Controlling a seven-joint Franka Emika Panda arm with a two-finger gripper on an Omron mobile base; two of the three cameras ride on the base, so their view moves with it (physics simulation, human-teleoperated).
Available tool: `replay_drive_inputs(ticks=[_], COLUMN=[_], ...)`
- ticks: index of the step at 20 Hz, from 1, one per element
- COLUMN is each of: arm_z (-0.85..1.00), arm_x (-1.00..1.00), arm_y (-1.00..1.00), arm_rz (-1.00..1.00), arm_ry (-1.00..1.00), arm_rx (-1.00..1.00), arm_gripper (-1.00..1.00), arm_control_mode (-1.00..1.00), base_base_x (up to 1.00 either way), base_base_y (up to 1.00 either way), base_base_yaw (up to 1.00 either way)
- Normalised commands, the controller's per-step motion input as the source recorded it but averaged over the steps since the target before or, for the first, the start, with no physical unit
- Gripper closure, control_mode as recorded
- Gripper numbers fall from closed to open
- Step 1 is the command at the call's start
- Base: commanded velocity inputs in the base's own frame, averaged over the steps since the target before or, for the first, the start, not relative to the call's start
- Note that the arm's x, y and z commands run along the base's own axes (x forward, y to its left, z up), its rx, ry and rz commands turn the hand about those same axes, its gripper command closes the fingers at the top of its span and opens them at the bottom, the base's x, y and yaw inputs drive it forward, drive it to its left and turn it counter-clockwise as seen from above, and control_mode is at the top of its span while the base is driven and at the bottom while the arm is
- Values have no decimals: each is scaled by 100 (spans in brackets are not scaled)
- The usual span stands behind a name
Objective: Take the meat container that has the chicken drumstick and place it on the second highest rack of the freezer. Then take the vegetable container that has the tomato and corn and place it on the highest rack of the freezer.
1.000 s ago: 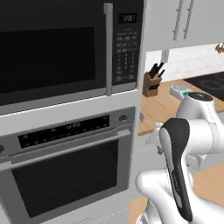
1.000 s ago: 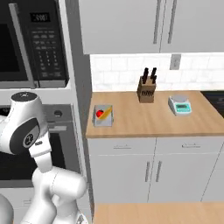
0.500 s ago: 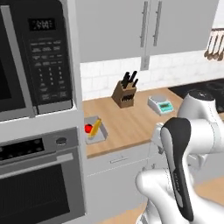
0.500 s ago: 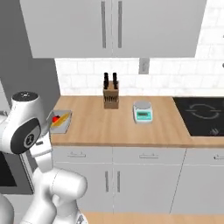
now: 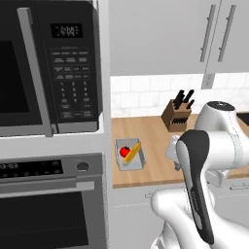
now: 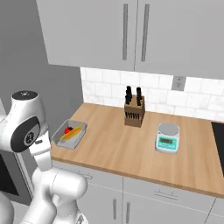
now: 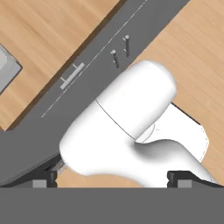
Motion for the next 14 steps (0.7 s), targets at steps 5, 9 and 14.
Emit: replay_drive_inputs(ticks=[5,9,14], arm_z=[0,-3,-20], arm_x=[0,37,65], arm_y=[0,-3,-11], arm_rz=[0,0,1], arm_ry=[0,8,9], arm_rx=[0,2,3], arm_gripper=[-100,-100,-100], arm_control_mode=[100,-100,-100], base_base_x=[12,48,0], base_base_y=[-9,-1,0], base_base_yaw=[10,0,0])
